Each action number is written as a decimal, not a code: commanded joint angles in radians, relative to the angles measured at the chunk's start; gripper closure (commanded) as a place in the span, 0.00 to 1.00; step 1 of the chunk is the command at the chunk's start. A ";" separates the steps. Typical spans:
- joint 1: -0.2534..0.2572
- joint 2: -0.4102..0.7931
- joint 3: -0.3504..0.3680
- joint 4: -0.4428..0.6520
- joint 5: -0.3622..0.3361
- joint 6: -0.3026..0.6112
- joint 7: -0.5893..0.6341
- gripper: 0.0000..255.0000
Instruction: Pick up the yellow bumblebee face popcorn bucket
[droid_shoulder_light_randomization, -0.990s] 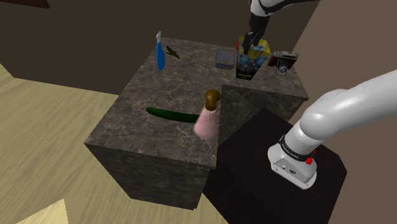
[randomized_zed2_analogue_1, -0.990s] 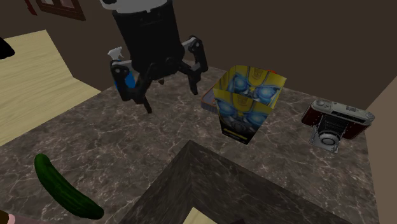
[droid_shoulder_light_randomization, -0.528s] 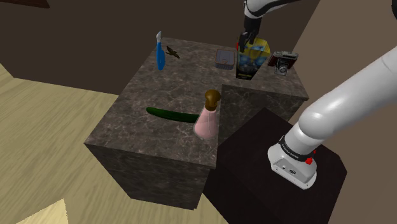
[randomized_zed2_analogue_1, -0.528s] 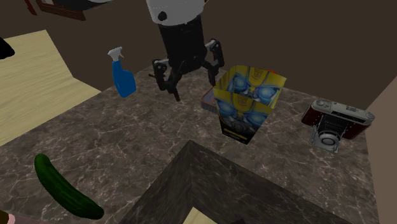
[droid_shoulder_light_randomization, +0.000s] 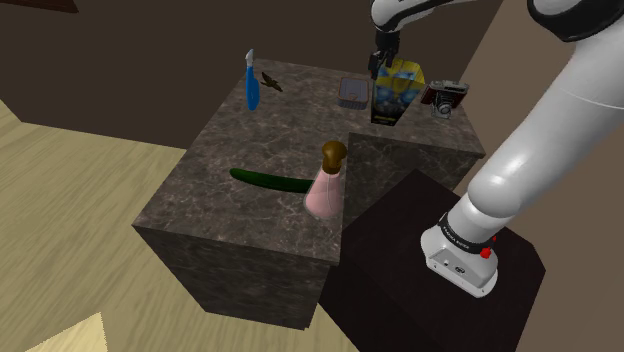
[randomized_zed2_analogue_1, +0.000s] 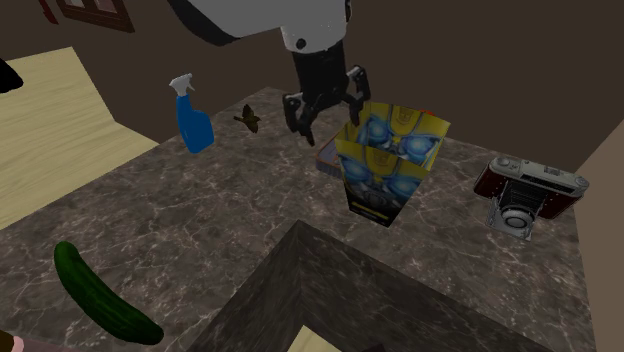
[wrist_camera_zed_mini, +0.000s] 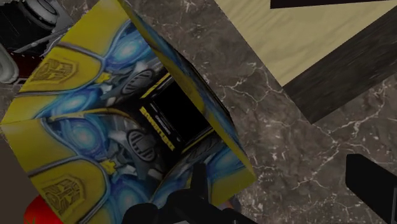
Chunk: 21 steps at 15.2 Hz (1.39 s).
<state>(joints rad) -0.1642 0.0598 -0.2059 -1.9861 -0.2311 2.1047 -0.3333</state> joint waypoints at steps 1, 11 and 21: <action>-0.014 0.074 -0.012 0.064 0.004 0.014 -0.019 0.00; -0.019 0.116 -0.013 0.012 0.000 0.106 -0.003 0.00; -0.019 0.116 -0.013 0.012 0.000 0.106 -0.003 1.00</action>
<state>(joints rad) -0.1826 0.1743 -0.2192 -1.9747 -0.2314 2.2113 -0.3359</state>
